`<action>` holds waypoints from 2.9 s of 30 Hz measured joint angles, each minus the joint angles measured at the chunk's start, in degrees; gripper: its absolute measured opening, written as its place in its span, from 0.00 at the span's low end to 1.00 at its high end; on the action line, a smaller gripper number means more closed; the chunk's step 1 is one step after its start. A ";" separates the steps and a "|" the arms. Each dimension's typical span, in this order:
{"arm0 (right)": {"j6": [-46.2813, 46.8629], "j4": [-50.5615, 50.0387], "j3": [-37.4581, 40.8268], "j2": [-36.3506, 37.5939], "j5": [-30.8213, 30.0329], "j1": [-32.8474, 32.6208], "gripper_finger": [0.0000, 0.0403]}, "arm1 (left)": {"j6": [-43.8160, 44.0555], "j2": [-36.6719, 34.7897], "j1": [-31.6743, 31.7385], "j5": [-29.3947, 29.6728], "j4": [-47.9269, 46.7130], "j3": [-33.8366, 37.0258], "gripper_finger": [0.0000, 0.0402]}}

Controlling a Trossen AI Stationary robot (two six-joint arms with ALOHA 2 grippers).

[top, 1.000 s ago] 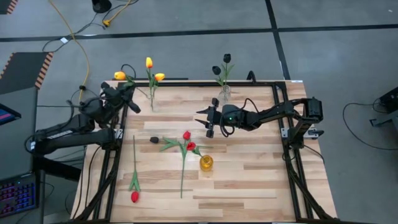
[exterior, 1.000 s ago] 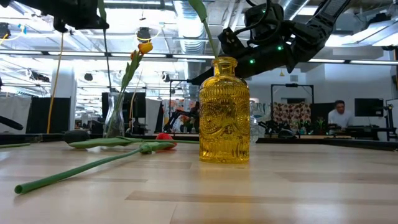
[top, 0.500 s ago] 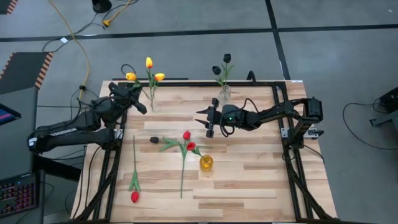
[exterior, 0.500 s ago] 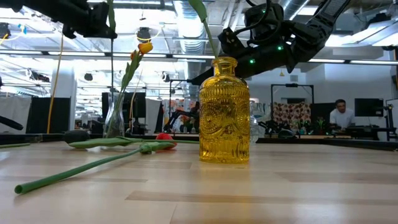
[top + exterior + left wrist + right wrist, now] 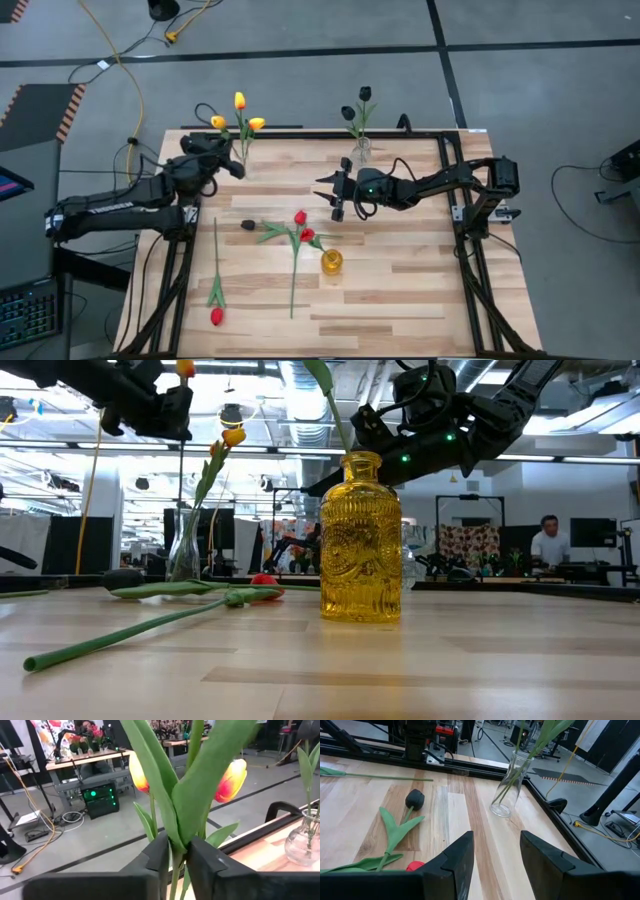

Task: Sort flowers into vase by color
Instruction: Put the yellow flower into the left transparent vase, then put the left red flower into the yellow vase

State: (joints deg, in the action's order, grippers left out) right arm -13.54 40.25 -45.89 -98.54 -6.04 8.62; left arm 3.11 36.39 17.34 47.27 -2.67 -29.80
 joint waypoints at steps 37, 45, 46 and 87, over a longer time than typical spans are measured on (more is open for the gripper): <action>0.00 0.00 0.00 0.00 0.00 -0.35 0.46 | 35.97 0.91 -1.38 -52.36 -63.91 -22.32 0.46; 0.00 0.00 0.00 0.00 0.00 -0.35 0.46 | 45.99 4.50 -1.45 -56.36 -78.90 -21.17 0.46; 0.00 0.01 0.00 0.00 0.00 -0.35 0.46 | 47.12 4.52 -1.57 -57.38 -79.04 -20.34 0.46; 0.04 0.02 0.00 0.00 0.01 -0.37 0.46 | 84.83 41.38 -47.08 -61.50 -54.40 -13.09 0.46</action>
State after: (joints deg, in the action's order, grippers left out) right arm -13.50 40.27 -45.89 -98.54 -6.04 8.25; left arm 87.94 77.76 -29.74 -14.24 -57.07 -42.89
